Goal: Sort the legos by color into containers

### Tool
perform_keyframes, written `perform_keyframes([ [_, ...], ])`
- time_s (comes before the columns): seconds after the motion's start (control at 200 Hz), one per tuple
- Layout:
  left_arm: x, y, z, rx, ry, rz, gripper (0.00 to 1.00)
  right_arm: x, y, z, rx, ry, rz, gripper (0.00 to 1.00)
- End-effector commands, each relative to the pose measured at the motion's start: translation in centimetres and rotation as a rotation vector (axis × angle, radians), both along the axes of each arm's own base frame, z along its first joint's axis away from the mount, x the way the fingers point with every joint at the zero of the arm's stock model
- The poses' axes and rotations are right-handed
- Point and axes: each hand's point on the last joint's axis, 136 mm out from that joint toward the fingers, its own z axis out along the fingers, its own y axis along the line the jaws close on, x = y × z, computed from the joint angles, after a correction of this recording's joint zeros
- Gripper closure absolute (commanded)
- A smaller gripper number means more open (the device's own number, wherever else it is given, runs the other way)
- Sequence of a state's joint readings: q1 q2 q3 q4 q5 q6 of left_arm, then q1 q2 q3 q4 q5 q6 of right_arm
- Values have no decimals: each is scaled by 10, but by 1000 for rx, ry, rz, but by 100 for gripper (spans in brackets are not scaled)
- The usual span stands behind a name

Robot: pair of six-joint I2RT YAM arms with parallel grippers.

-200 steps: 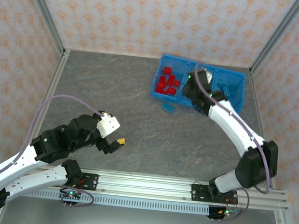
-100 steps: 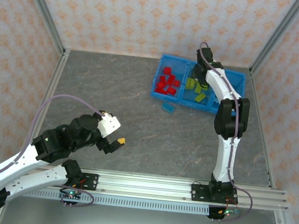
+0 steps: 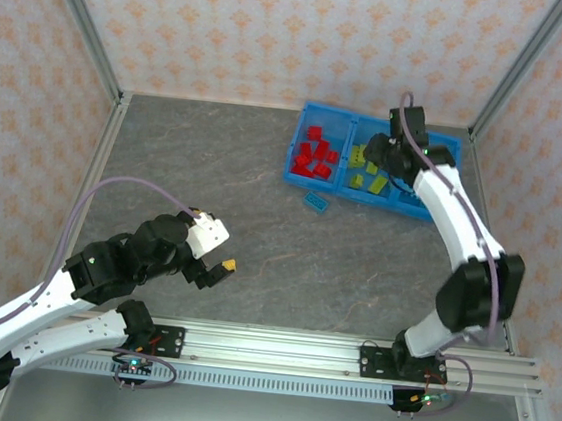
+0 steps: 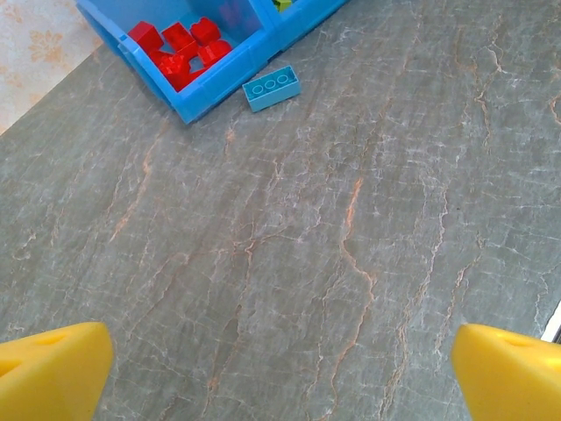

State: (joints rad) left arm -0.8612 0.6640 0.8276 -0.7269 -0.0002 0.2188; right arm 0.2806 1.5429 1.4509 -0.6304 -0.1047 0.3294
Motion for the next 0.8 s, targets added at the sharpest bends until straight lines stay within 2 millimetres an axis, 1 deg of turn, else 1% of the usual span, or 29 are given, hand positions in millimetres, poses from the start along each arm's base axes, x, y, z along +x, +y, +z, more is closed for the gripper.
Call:
perform_keyframes([
  [0.0, 0, 5, -4, 30, 0, 4, 0, -31, 50, -20, -70, -22, 200, 47],
  [0.03, 0, 5, -5, 31, 2, 4, 0, -41, 61, -29, -105, -12, 242, 47],
  [0.08, 0, 5, -5, 31, 2, 6, 0, -54, 73, -46, -165, 15, 296, 46],
  [0.18, 0, 5, -5, 33, 2, 5, 0, -67, 91, -83, -243, 88, 381, 43],
  [0.265, 0, 5, -5, 33, 2, 6, 0, -69, 98, -115, -305, 175, 416, 38],
  [0.275, 1, 5, -5, 34, 4, 7, 0, -68, 98, -116, -312, 181, 418, 37],
  [0.315, 1, 5, -6, 36, 5, 7, 0, -66, 98, -131, -347, 230, 428, 35],
  [0.395, 0, 6, -5, 37, 4, 11, 0, -58, 99, -150, -406, 261, 442, 27],
  [0.455, 1, 7, -6, 38, 4, 13, 0, -51, 101, -159, -441, 265, 465, 21],
  [0.545, 1, 7, -6, 38, 4, 13, 0, -41, 106, -172, -473, 257, 504, 16],
  [0.661, 1, 7, -6, 40, 6, 13, 0, -28, 116, -182, -500, 232, 553, 15],
  [0.791, 1, 6, -7, 43, 10, 12, 0, -10, 113, -189, -524, 207, 539, 13],
])
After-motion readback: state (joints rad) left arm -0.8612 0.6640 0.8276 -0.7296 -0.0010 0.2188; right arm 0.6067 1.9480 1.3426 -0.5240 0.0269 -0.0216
